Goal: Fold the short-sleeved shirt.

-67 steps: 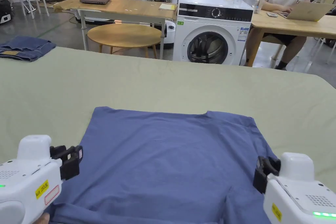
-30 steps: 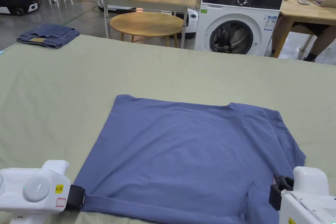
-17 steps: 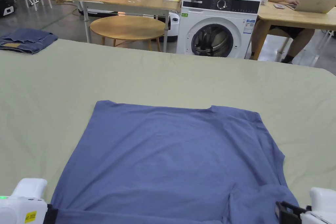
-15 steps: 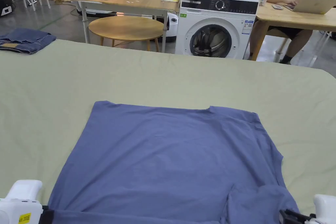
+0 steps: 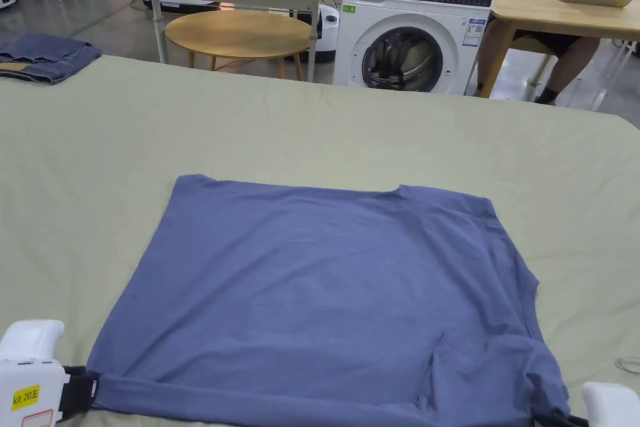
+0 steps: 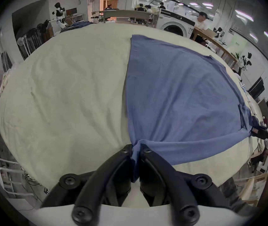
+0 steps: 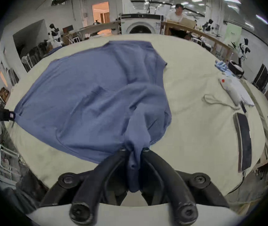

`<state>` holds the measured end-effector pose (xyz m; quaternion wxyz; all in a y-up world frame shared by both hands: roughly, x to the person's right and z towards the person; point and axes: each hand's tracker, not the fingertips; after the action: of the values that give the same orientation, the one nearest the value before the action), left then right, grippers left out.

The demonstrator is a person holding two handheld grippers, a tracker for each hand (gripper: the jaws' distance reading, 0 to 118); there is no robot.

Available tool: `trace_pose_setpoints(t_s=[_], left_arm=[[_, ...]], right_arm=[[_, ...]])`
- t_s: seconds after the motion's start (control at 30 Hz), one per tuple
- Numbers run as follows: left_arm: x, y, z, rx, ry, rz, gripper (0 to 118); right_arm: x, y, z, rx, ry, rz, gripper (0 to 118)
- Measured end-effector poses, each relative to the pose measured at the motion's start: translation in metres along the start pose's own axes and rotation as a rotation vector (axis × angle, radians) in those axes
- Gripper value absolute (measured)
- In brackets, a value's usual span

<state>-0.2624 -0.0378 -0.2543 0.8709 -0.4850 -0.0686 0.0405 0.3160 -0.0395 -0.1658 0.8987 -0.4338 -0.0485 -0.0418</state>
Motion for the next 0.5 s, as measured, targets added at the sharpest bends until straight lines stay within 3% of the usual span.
trace_pose_setpoints(t_s=[0.3,0.5], left_arm=[[0.012,0.076,0.021,0.182,-0.018,-0.038,1],[0.015,0.14,-0.012,0.209,-0.016,-0.036,1]], right_arm=[[0.003,0.089,0.026,0.115,0.04,-0.037,6],[0.006,0.153,-0.024,0.083,0.042,-0.074,6]])
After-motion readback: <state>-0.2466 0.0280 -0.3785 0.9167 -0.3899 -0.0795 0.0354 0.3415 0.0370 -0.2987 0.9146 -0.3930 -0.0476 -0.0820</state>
